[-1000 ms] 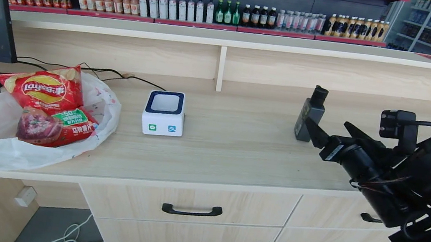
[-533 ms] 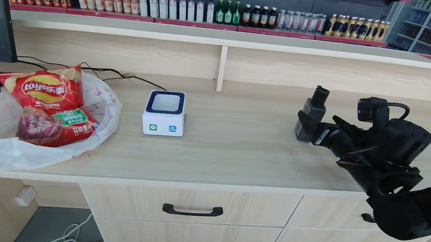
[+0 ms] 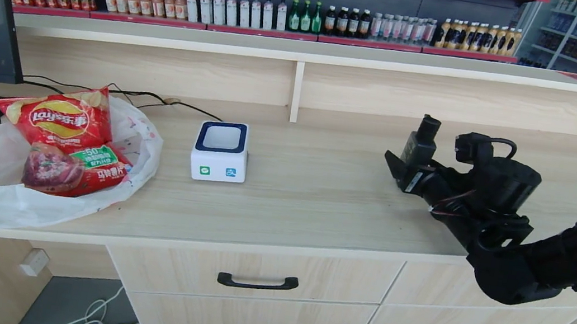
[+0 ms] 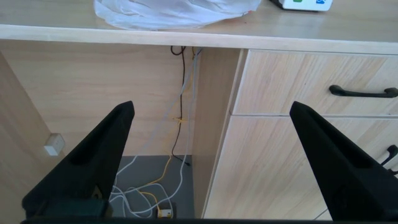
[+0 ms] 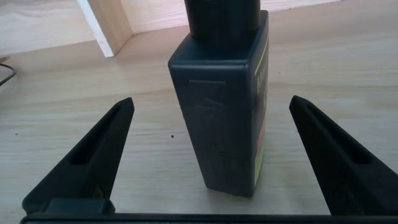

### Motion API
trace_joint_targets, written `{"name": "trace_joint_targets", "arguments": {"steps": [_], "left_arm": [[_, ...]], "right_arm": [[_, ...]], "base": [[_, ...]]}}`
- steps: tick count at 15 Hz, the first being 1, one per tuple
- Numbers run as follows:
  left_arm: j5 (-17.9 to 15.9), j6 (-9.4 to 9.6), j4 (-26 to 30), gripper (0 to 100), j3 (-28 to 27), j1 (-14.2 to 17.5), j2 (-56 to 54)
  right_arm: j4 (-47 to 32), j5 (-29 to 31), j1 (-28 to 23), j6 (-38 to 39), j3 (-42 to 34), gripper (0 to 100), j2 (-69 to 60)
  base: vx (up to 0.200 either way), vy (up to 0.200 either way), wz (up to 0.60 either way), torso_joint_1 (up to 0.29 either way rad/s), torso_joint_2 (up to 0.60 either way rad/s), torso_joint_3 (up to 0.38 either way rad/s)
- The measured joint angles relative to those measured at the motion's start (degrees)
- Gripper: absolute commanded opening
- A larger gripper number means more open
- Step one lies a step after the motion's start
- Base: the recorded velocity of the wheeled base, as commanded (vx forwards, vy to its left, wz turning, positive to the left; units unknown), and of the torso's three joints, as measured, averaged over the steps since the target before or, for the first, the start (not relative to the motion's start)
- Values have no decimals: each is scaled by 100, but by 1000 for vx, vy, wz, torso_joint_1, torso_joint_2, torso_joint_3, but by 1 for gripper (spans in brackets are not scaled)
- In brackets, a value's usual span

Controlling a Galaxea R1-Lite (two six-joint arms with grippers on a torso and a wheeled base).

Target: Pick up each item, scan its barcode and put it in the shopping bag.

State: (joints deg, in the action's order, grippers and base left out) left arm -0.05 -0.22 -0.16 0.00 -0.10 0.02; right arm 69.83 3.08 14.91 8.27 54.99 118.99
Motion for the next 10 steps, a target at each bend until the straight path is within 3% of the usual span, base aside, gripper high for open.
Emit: {"name": "trace_joint_targets", "arguments": {"steps": [10], "left_arm": [[2,0,0,100,0,0,0]], "right_arm": [[-193,13,-80,29,914,100,429]], "base": [[0,0,0,0,0,0]]}}
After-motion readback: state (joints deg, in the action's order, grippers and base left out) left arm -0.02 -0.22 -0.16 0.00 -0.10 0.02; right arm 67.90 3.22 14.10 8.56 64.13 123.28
